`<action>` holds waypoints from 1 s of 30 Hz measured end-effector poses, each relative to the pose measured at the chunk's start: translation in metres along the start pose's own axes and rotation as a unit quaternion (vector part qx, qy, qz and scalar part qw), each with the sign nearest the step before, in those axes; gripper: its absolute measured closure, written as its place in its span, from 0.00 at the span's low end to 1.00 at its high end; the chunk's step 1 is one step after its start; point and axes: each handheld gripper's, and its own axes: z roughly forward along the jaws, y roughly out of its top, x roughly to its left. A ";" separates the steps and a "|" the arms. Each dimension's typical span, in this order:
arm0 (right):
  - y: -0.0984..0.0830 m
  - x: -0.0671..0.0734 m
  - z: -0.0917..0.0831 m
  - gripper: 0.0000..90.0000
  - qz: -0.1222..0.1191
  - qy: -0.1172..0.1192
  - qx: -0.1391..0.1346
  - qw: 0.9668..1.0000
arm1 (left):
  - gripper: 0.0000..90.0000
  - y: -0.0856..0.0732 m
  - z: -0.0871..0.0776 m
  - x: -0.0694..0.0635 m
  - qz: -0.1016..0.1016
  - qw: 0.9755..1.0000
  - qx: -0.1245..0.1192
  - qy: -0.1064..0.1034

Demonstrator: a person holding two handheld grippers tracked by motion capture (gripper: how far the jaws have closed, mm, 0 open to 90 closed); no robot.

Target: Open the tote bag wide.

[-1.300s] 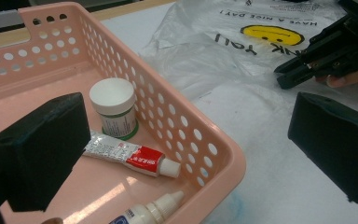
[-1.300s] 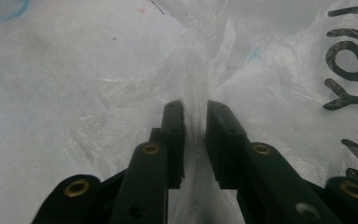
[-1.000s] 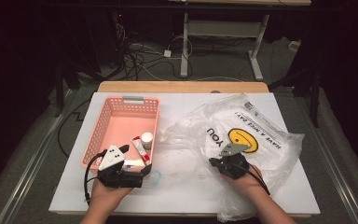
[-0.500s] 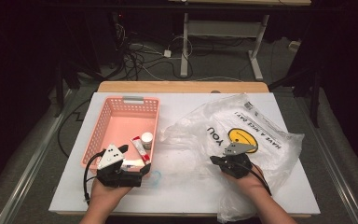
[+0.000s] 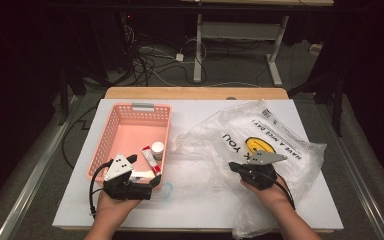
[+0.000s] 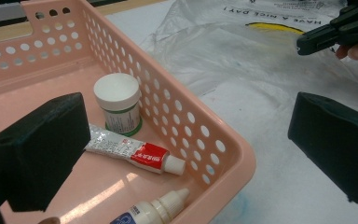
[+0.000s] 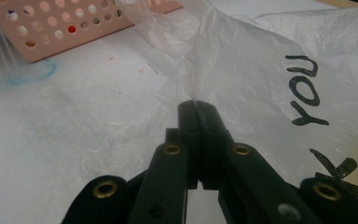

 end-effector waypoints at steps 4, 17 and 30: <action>0.002 -0.002 -0.004 1.00 0.003 -0.003 -0.011 1.000 | 0.00 0.000 0.001 0.001 -0.003 1.000 0.001 -0.002; 0.007 -0.009 -0.019 1.00 0.012 -0.005 -0.049 0.999 | 0.00 -0.001 0.003 0.002 -0.016 1.000 -0.003 -0.008; 0.017 -0.012 -0.033 1.00 0.010 -0.001 -0.080 0.997 | 0.00 -0.002 0.001 0.006 -0.018 1.000 -0.007 -0.018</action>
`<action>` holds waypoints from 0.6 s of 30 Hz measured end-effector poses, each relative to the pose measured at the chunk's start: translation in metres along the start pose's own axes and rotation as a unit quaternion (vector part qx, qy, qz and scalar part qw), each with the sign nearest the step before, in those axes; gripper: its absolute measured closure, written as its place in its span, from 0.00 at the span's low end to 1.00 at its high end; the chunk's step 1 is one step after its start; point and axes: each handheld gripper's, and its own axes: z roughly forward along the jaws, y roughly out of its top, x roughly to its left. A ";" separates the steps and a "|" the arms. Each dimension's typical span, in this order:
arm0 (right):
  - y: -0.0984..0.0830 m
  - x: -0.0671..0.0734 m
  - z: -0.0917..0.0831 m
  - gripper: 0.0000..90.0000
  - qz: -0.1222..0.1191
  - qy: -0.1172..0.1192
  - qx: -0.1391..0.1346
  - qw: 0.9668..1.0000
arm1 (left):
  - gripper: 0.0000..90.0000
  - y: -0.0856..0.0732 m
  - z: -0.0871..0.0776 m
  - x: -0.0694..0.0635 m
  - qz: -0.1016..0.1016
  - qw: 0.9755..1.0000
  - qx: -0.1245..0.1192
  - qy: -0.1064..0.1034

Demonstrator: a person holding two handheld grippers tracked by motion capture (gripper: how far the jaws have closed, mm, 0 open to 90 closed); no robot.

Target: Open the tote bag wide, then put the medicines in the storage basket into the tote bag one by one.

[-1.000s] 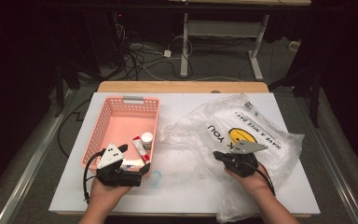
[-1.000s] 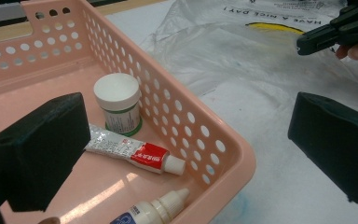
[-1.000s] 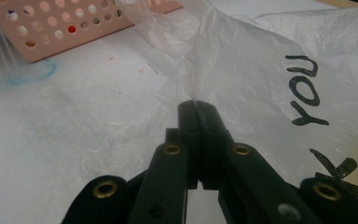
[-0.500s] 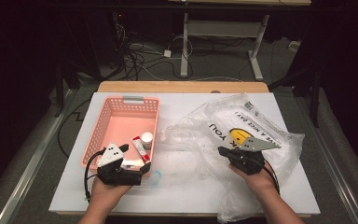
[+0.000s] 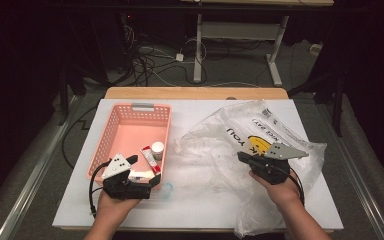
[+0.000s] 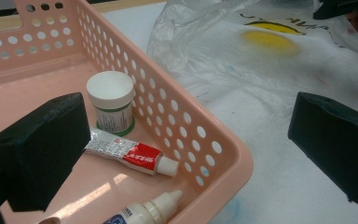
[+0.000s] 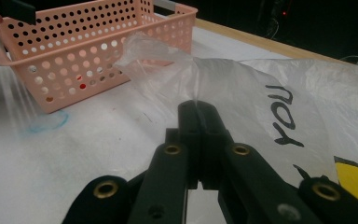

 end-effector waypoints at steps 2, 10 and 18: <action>0.002 0.000 -0.001 1.00 -0.003 -0.001 -0.004 1.000 | 0.00 0.001 -0.001 0.000 0.001 1.000 -0.002 0.002; 0.013 0.000 -0.009 1.00 -0.003 0.000 -0.030 1.000 | 0.00 0.001 -0.004 -0.002 0.001 1.000 -0.004 0.012; 0.016 -0.005 -0.011 1.00 0.004 -0.001 -0.043 0.999 | 0.00 0.004 -0.003 0.005 -0.012 1.000 -0.004 0.017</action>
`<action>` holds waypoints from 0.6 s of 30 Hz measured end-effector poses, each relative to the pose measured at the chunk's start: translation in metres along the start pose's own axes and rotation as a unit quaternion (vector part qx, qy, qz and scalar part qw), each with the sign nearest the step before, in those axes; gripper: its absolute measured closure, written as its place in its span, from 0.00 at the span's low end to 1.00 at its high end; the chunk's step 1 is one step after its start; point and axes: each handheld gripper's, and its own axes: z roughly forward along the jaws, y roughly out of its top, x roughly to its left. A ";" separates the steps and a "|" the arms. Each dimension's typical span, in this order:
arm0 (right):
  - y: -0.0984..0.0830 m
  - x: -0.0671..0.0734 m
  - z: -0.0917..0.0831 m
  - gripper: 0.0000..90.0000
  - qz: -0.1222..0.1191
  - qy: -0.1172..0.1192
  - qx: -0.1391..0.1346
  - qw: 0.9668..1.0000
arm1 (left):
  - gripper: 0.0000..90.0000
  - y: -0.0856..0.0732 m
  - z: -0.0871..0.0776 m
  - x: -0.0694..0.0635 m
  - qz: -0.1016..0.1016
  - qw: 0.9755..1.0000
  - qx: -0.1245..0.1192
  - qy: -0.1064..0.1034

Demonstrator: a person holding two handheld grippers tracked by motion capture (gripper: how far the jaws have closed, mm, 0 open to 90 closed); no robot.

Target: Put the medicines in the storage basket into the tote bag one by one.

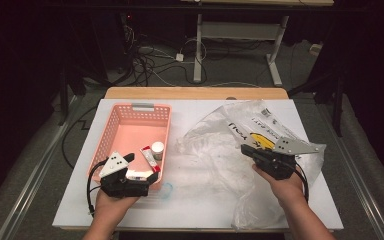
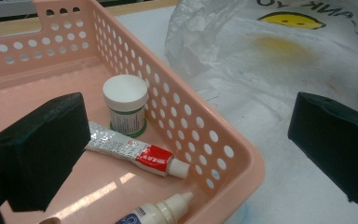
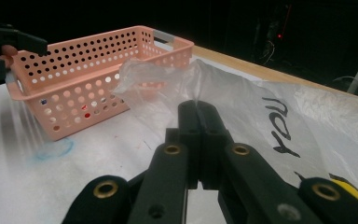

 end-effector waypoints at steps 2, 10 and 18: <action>0.000 0.000 0.000 1.00 0.002 -0.001 0.000 1.000 | 0.00 0.001 0.000 0.001 -0.005 1.000 -0.002 0.000; 0.001 -0.002 -0.002 1.00 0.005 -0.005 0.000 1.000 | 0.17 0.006 0.001 0.010 -0.020 1.000 0.006 -0.003; 0.000 -0.006 0.007 1.00 0.010 -0.007 0.017 1.000 | 0.52 0.031 -0.002 0.026 -0.031 0.998 0.036 0.030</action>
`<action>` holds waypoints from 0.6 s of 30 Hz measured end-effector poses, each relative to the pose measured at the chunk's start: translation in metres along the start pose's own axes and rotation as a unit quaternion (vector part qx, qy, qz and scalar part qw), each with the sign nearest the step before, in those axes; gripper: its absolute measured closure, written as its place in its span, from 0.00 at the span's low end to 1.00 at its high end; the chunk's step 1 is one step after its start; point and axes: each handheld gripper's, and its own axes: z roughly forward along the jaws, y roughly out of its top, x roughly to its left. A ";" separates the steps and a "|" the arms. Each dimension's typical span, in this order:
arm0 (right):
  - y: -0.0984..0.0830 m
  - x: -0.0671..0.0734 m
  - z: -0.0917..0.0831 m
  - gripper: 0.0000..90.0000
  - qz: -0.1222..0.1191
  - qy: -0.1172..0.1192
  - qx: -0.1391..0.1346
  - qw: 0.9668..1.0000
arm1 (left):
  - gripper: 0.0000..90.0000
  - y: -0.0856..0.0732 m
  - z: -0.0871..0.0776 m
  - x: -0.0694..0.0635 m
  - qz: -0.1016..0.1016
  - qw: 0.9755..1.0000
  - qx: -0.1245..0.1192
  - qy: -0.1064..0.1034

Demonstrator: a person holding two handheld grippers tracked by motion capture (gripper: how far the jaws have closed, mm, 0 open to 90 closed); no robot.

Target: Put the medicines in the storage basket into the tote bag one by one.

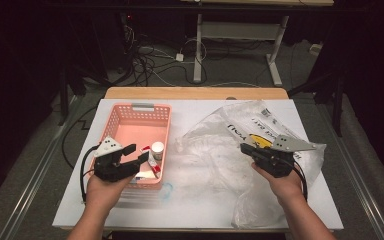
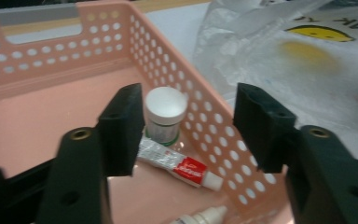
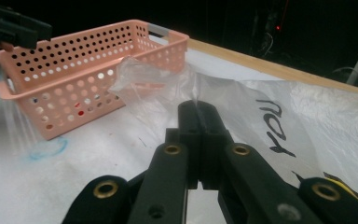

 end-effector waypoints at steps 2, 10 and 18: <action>0.001 -0.002 0.001 1.00 -0.001 -0.003 0.005 1.000 | 0.58 0.007 0.004 0.007 -0.010 1.000 0.016 0.001; -0.002 0.000 0.004 1.00 -0.008 -0.001 0.002 1.000 | 0.92 0.019 0.027 0.025 -0.018 0.996 0.085 -0.021; -0.006 0.000 0.003 1.00 -0.001 0.003 0.004 1.000 | 0.98 0.026 0.044 0.031 -0.006 0.990 0.138 -0.026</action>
